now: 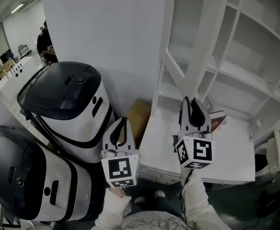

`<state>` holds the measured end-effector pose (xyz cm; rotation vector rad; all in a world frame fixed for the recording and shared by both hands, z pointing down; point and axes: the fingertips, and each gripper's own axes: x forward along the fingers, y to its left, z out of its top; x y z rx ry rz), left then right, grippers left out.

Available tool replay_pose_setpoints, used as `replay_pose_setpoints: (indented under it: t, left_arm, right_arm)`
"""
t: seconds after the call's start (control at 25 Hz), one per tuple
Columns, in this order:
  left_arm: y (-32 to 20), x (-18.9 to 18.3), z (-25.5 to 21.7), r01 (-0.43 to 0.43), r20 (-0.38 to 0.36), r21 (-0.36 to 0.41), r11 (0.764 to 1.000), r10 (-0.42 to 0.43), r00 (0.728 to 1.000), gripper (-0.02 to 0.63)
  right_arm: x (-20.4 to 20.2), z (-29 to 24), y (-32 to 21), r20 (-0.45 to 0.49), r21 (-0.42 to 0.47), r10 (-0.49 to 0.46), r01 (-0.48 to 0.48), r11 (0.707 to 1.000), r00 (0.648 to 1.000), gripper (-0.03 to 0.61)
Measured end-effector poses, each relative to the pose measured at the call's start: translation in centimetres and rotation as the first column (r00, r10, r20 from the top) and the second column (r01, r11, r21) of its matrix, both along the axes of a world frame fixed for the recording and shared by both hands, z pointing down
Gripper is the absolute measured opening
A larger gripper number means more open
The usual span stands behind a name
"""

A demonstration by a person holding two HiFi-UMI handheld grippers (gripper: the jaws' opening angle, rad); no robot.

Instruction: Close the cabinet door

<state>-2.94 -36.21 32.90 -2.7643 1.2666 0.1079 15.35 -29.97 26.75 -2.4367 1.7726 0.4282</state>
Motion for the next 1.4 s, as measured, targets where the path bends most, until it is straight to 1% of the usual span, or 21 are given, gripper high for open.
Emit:
replay_pose_setpoints:
  t: [0.24,0.48,0.92,1.28,1.4]
  left_arm:
    - [-0.1,2.3,0.1,-0.049,0.008,-0.001,0.999,0.049,0.999,0.012]
    - [-0.3,4.7,0.1,-0.067,0.006,-0.005,0.998,0.067,0.998,0.012]
    - [0.1,10.2,-0.2,-0.101,0.007,-0.004,0.995,0.101,0.995,0.012]
    - [0.1,14.9,0.0,-0.110,0.015,-0.008,0.994,0.110,0.994,0.012]
    - [-0.2,16.2,-0.1,-0.107,0.015,-0.007,0.994,0.107,0.994,0.012]
  right_arm:
    - [1.5,0.0,0.5,0.002,0.017,-0.006,0.006,1.000,1.000,0.064]
    - [3.4,0.2,1.0,-0.007,0.017,-0.007,0.007,1.000,1.000,0.067]
    - [8.9,0.1,1.6,0.017,0.004,-0.008,0.008,1.000,1.000,0.078]
    - [13.4,0.2,1.3,0.044,0.015,-0.062,0.061,0.998,0.997,0.083]
    - [14.3,-0.2,1.1,0.036,0.017,-0.088,0.088,0.996,0.995,0.084]
